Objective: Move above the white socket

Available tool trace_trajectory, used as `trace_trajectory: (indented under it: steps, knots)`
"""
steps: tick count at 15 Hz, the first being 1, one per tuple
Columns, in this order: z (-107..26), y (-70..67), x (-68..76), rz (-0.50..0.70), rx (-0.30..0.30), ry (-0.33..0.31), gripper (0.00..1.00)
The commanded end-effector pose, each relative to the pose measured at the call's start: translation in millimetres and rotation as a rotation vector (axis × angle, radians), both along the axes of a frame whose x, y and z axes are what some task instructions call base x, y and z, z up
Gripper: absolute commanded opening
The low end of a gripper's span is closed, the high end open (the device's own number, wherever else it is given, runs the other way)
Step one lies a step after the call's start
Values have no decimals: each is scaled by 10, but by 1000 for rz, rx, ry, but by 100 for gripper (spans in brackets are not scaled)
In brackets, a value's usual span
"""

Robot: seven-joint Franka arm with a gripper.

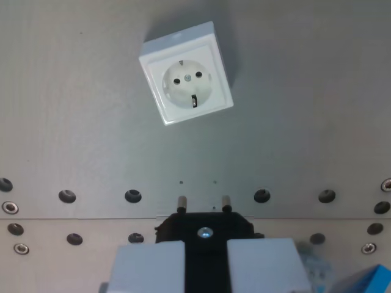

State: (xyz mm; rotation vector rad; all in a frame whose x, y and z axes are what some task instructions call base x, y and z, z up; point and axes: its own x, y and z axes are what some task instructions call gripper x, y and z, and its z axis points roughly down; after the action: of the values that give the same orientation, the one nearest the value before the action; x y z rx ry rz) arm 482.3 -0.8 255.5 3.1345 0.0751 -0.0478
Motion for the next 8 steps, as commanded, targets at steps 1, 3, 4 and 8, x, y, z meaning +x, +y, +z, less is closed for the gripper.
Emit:
trace_trajectory:
  steps: [1,3,4,8]
  knots:
    - [-144,10,-42,94,2,-96,0]
    - [-229,14,-44,109,1,-98,0]
    - [-272,16,-44,119,1,-95,0]
    - [-422,25,-44,153,0,-92,0]
